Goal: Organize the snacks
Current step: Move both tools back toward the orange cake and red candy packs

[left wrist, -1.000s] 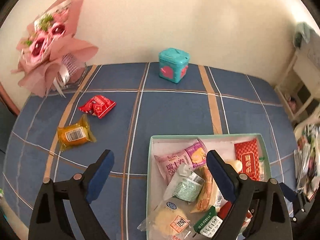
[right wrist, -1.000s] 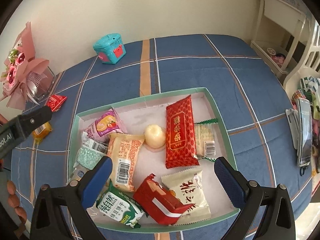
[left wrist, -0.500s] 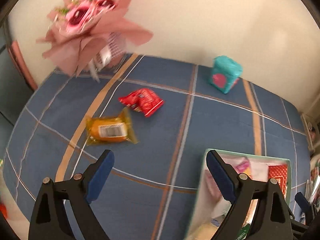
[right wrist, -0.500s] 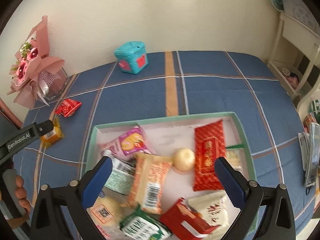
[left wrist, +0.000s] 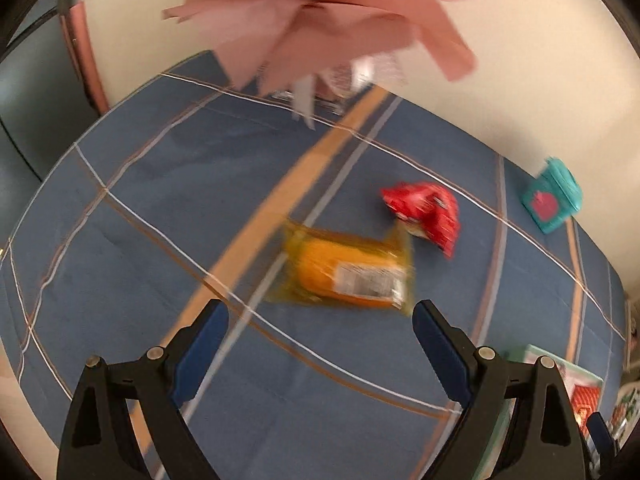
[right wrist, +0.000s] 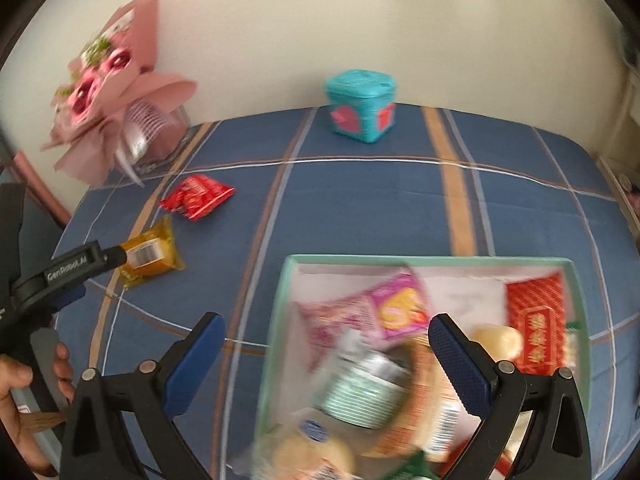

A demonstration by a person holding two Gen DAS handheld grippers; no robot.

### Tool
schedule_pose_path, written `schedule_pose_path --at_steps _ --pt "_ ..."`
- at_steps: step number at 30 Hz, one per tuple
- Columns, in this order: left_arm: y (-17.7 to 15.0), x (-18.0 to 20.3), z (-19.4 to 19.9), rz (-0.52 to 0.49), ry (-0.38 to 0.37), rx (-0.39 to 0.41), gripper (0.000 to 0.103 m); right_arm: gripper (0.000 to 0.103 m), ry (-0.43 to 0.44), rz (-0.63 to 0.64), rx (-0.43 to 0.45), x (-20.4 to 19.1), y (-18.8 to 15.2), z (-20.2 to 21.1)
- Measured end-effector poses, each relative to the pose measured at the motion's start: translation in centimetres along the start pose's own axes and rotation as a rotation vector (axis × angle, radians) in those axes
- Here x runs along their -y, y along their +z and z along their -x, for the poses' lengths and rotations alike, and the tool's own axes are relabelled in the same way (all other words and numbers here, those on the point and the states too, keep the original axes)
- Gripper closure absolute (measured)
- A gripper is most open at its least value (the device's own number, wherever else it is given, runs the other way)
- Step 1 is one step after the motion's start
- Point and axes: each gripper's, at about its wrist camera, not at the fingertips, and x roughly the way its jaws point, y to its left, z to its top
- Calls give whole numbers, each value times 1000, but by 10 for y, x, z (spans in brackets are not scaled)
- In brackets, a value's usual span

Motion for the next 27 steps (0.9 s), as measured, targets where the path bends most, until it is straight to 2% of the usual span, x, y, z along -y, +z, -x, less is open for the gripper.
schedule_pose_path --at_steps 4,10,22,27 --pt "8 -21 -5 57 4 22 7 0 24 34 -5 -23 4 -11" --pt "18 -42 -16 134 -28 33 3 0 -4 92 -3 -50 12 -26" --pt "23 -35 -32 80 -46 26 3 0 0 138 -43 -76 29 -67" --pt "24 -24 -36 46 -103 19 3 0 75 75 -64 -70 49 -84"
